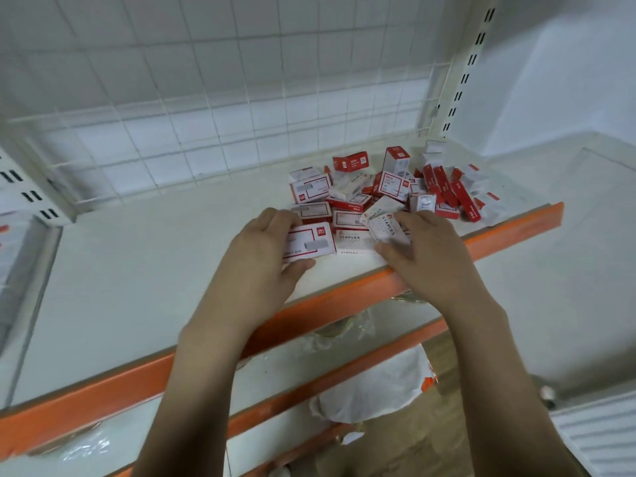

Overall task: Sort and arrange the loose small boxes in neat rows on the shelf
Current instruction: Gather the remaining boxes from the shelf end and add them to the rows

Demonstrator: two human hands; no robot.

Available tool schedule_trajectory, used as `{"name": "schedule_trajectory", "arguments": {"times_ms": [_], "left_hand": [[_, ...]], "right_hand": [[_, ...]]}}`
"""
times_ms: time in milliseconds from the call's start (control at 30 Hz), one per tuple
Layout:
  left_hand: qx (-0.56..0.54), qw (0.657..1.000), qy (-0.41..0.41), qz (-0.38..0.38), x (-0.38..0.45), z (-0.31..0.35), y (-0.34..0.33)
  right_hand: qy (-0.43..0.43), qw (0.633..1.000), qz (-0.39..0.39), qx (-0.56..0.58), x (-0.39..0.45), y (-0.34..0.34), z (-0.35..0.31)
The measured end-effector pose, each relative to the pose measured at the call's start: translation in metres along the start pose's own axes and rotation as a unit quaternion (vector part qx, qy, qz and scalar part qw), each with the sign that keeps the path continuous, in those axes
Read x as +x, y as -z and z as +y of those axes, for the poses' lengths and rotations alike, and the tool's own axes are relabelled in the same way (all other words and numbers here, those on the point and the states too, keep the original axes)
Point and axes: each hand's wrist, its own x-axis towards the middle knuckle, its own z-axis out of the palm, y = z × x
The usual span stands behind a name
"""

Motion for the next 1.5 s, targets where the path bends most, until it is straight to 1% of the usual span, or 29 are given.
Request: {"name": "schedule_trajectory", "arguments": {"times_ms": [133,233,467,567,667,767,867,967,1067,1200,1333,1500], "left_hand": [[0.016,0.999,0.009,0.032,-0.014,-0.003,0.006],[0.029,0.999,0.020,0.040,-0.028,-0.002,0.007],[0.053,0.996,0.069,0.033,-0.062,0.000,0.002],[0.063,0.994,0.073,0.042,-0.070,-0.002,0.000],[0.073,0.993,0.068,0.061,-0.075,-0.002,0.002],[0.078,0.991,0.060,0.086,-0.080,-0.005,0.007],[0.093,0.987,0.064,0.113,-0.086,-0.013,0.015],[0.113,0.981,0.072,0.137,-0.096,-0.023,0.028],[0.108,0.979,0.077,0.155,-0.111,-0.038,0.049],[0.091,0.977,0.078,0.177,-0.141,-0.075,0.090],[0.086,0.968,0.090,0.220,-0.179,-0.118,0.139],[0.091,0.958,0.109,0.247,-0.225,-0.166,0.189]], "right_hand": [[-0.023,1.000,-0.014,0.008,0.002,-0.007,0.000],[-0.031,0.999,-0.016,0.018,0.000,-0.017,0.002],[-0.054,0.998,0.030,0.015,0.001,-0.030,0.005],[-0.045,0.997,0.044,0.038,-0.001,-0.032,0.005],[-0.018,0.995,0.070,0.071,-0.008,-0.032,-0.003],[0.011,0.993,0.074,0.092,-0.017,-0.031,-0.018],[0.035,0.991,0.073,0.107,-0.028,-0.031,-0.037],[0.055,0.991,0.070,0.096,-0.039,-0.036,-0.059],[0.071,0.992,0.064,0.086,-0.049,-0.041,-0.090],[0.104,0.987,0.080,0.090,-0.065,-0.050,-0.149],[0.153,0.980,0.086,0.096,-0.085,-0.063,-0.218],[0.207,0.969,0.081,0.108,-0.111,-0.086,-0.288]]}}
